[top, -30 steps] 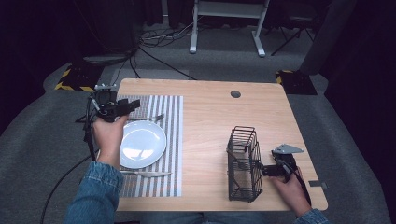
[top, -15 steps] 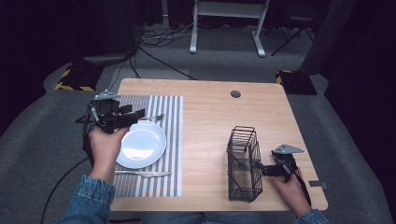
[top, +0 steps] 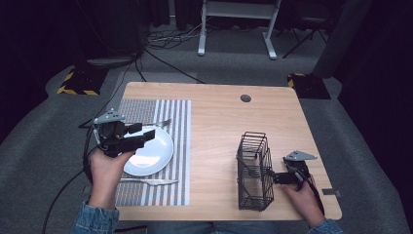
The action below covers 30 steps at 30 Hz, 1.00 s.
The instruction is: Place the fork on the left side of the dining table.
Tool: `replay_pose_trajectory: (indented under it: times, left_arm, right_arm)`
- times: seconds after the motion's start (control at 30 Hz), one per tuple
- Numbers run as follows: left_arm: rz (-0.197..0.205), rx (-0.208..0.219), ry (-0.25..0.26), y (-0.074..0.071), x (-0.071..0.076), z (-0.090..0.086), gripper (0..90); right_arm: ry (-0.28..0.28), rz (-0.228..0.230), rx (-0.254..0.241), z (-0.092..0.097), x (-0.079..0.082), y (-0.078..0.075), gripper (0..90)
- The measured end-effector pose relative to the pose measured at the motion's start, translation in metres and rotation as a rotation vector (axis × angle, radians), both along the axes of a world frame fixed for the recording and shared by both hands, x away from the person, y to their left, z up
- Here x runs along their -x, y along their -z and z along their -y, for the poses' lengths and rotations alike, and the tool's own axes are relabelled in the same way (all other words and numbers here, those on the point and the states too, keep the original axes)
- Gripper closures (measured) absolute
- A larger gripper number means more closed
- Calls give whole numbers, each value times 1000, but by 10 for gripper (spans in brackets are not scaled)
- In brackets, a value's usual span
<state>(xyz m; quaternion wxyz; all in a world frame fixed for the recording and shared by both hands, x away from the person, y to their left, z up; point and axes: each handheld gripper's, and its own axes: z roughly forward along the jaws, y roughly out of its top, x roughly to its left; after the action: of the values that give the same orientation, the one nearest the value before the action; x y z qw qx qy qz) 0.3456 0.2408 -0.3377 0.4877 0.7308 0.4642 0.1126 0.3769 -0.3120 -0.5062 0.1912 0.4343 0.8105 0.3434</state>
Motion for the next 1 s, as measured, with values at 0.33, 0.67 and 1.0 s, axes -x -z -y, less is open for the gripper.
replay_pose_trajectory:
  times: [0.33,0.67,1.0]
  left_arm:
    - [31,-3,5,19,30,-2,364]
    - [1,-77,-16,57,47,-1,339]
    - [-16,-130,-21,95,66,-3,329]
  right_arm:
    - [0,0,0,0,0,0,85]
    - [-3,0,0,0,0,0,86]
    - [-8,-2,-1,0,0,0,86]
